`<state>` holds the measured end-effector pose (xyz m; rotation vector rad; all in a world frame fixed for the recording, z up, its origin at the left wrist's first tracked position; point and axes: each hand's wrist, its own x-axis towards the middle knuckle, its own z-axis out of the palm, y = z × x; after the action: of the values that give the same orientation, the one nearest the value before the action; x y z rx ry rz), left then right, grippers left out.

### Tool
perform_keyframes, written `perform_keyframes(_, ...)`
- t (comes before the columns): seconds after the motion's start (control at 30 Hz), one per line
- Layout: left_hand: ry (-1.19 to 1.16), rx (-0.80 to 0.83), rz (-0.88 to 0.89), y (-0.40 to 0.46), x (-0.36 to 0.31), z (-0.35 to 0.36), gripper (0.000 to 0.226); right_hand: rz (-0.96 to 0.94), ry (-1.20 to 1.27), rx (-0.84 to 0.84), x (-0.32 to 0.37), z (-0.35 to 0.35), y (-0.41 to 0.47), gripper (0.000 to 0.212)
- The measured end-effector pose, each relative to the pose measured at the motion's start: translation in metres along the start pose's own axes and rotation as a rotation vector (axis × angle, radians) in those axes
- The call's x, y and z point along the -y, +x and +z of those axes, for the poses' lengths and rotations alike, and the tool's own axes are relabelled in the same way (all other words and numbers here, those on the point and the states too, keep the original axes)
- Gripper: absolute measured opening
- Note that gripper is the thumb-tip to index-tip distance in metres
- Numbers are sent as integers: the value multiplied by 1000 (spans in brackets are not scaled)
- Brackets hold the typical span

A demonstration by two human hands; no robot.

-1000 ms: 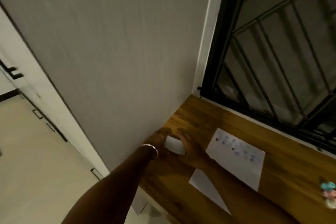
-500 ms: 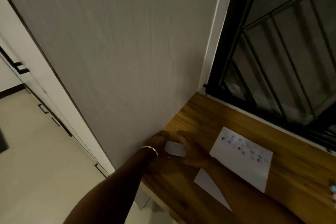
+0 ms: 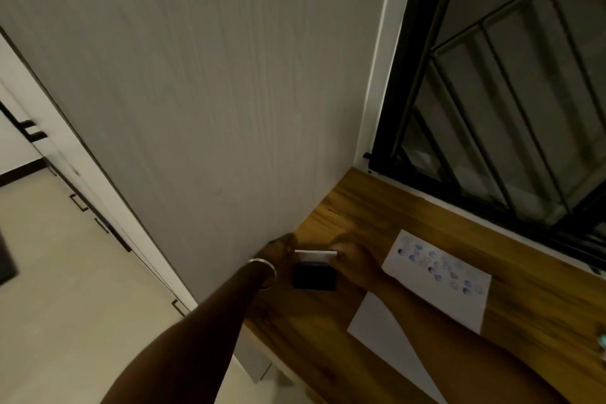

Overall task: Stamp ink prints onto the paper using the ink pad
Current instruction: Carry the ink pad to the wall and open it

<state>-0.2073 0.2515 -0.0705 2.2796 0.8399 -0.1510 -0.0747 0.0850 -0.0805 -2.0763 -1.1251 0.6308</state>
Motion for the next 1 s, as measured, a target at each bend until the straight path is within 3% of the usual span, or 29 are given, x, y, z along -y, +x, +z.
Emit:
perform_keyframes(0.2,56,-79,-8,1,-6,3,47,59,-30,-104,-3,1,4,24)
perform_keyframes(0.6,-158,-282,-43,-3,-9,19,37,149,-12,-233,-1,16,6,27)
perform_keyframes(1.0,-27,-238,-21,-10,-2,16,40,110,41,-294,3,20,4,19)
